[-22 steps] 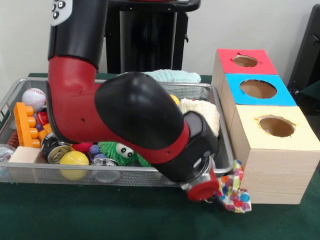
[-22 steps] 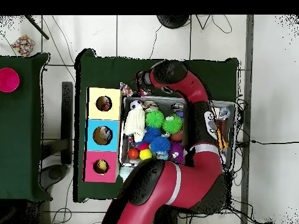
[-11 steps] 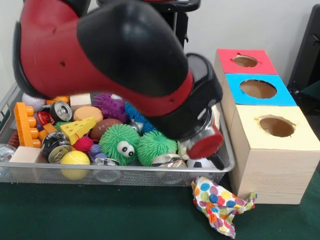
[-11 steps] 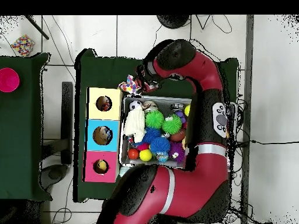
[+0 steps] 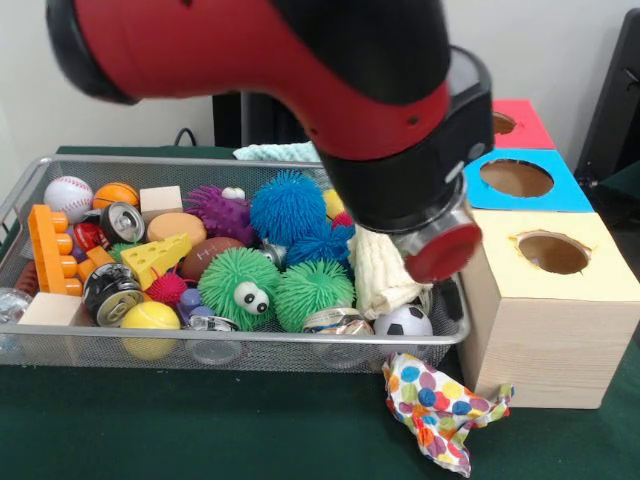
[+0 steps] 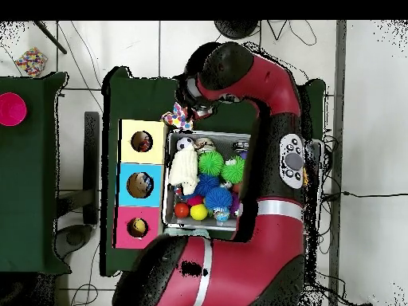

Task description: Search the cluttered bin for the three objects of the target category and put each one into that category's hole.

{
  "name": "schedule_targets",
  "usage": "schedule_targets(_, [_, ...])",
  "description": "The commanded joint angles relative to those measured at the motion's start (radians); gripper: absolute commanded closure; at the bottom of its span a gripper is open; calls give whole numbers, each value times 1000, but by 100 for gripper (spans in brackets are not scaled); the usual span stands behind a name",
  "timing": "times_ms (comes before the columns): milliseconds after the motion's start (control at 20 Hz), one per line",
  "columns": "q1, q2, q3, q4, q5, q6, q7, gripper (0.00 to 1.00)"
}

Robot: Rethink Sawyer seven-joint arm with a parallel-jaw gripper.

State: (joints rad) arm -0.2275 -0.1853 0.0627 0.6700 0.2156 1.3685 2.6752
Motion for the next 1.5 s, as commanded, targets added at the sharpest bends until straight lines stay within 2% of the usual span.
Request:
schedule_targets(50, [35,-9,-38,225,-26,-377,271,0])
schedule_targets(300, [73,11,-124,203,-33,-417,318,0])
schedule_targets(450, [61,18,-107,241,-7,-561,271,0])
schedule_targets(550, [54,23,-96,254,-4,-622,229,0])
schedule_targets(650, [51,27,-95,257,-7,-640,197,0])
schedule_targets(750, [55,36,-116,233,-27,-588,151,0])
schedule_targets(900, [55,58,-135,171,-66,-396,25,0])
schedule_targets(1000, [56,65,-144,149,-81,-326,-15,0])
schedule_targets(1300, [46,95,-121,134,-90,-324,-45,0])
schedule_targets(1500, [35,80,-66,205,-36,-352,1,0])
